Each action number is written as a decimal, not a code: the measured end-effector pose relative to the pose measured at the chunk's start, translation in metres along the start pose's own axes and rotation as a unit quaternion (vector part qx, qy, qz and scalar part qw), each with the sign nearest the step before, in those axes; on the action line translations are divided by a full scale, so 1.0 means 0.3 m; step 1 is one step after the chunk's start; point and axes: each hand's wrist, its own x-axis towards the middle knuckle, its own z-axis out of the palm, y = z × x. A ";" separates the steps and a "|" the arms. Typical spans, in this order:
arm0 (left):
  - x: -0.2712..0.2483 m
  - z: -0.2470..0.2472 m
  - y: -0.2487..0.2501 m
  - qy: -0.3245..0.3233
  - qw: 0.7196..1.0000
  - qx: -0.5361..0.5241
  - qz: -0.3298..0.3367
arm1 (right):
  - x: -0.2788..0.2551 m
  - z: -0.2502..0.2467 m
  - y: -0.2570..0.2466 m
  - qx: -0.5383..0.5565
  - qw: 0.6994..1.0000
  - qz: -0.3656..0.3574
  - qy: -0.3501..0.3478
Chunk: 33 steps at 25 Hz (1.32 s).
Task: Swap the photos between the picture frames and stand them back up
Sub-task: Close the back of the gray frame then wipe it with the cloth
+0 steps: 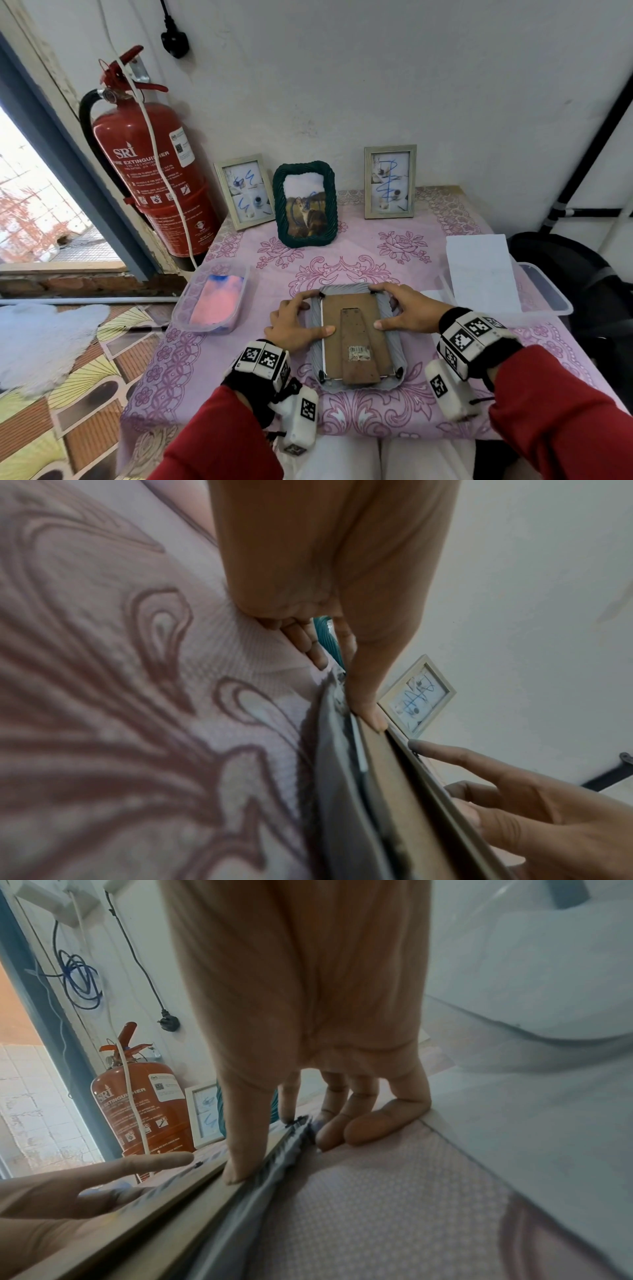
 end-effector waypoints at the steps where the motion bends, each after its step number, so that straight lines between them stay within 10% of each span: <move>1: 0.016 0.000 -0.011 -0.006 1.000 0.015 -0.002 | 0.001 -0.004 -0.002 -0.001 1.000 0.000 -0.003; 33: 0.092 -0.005 -0.129 -0.050 0.998 -0.012 0.035 | -0.069 0.033 -0.015 0.031 0.997 0.040 0.061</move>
